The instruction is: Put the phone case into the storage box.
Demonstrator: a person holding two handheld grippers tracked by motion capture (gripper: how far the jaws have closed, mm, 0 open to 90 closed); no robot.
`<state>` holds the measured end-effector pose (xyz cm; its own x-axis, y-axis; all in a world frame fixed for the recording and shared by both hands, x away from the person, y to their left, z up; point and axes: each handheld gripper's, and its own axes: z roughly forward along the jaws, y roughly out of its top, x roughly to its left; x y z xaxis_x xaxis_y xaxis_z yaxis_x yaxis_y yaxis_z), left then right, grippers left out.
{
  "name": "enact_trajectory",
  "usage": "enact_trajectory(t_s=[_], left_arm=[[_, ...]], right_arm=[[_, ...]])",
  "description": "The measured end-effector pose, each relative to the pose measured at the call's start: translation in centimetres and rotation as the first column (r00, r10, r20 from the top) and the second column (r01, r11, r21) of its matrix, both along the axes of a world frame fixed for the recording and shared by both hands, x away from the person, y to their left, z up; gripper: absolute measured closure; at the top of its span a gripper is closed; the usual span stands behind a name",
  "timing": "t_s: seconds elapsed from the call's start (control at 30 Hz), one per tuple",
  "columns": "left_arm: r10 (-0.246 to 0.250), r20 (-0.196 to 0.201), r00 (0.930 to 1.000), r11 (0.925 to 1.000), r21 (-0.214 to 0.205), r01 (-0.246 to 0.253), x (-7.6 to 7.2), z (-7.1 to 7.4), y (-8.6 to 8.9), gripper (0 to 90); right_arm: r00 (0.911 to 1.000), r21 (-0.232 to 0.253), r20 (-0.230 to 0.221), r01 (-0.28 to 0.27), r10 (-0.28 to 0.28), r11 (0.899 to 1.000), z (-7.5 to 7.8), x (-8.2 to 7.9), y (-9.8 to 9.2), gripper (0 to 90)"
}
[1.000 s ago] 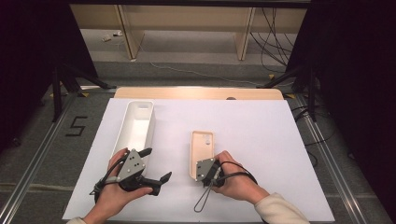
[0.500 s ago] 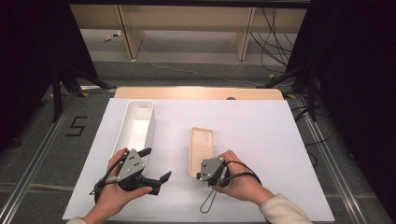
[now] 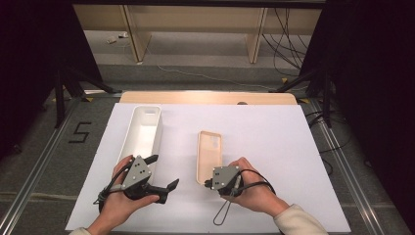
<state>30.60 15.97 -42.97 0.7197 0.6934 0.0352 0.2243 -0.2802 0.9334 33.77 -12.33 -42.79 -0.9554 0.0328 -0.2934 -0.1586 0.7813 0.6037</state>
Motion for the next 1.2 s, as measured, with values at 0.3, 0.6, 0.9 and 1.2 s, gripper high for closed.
enact_trajectory(t_s=[0.3, 0.6, 0.9, 1.2], left_arm=[[0.015, 0.001, 0.9999, 0.9998, -0.012, -0.015, 0.5, 0.5, -0.1, 2.7], [0.022, -0.014, 0.9997, 0.9996, -0.018, -0.022, 1.8, 1.1, -0.9, 5.4], [0.011, -0.022, 0.9997, 0.9999, -0.012, -0.011, 3.8, 2.2, -2.5, 8.3], [0.007, -0.055, 0.9985, 1.0, 0.003, -0.007, 5.7, 2.5, -4.3, 12.0]], right_arm=[[0.9999, 0.015, 0.016, -0.006, 0.005, 1.0, 0.1, -0.3, -0.2, 88.0], [0.9998, 0.022, 0.017, -0.007, 0.007, 1.0, 0.1, -0.7, -0.2, 88.0], [0.9994, 0.026, 0.033, -0.012, 0.012, 1.0, 0.2, -0.9, -0.2, 88.0], [0.9989, 0.027, 0.045, -0.015, 0.014, 1.0, 0.4, -1.1, -0.2, 88.0]])
